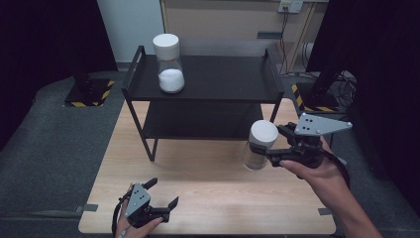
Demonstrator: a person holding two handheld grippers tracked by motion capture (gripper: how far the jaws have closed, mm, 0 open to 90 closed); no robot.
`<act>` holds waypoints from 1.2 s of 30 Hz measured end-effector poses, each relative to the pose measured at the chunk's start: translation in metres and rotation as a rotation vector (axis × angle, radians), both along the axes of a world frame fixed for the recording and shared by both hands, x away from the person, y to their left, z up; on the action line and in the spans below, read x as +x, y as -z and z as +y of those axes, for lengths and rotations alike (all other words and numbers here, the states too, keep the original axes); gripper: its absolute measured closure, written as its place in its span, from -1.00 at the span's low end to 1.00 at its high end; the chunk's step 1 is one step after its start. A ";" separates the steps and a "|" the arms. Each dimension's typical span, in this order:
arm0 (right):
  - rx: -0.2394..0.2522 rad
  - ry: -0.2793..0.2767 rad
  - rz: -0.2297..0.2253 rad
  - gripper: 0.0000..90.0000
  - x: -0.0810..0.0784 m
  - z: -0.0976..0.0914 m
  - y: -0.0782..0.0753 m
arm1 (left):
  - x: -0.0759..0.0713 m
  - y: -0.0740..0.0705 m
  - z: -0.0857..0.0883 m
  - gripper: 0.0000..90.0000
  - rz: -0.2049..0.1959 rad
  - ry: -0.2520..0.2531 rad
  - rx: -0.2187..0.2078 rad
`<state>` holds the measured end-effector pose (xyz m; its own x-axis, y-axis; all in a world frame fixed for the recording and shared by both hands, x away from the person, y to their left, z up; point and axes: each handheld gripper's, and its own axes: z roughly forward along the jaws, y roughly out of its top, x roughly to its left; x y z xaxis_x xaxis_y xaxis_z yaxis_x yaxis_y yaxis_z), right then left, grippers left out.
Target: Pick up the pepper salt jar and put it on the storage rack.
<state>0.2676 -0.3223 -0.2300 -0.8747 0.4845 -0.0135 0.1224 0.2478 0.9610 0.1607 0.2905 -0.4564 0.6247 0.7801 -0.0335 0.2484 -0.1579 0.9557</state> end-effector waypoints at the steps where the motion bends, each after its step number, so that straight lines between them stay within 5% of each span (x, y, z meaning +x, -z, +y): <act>1: 0.000 -0.001 0.000 -0.23 0.000 0.001 -0.002 | 0.000 0.000 0.000 -0.94 0.001 0.000 0.002; 36: -0.006 -0.044 -0.030 -0.23 0.017 0.024 -0.063 | 0.000 0.004 0.007 -0.94 0.019 0.002 -0.006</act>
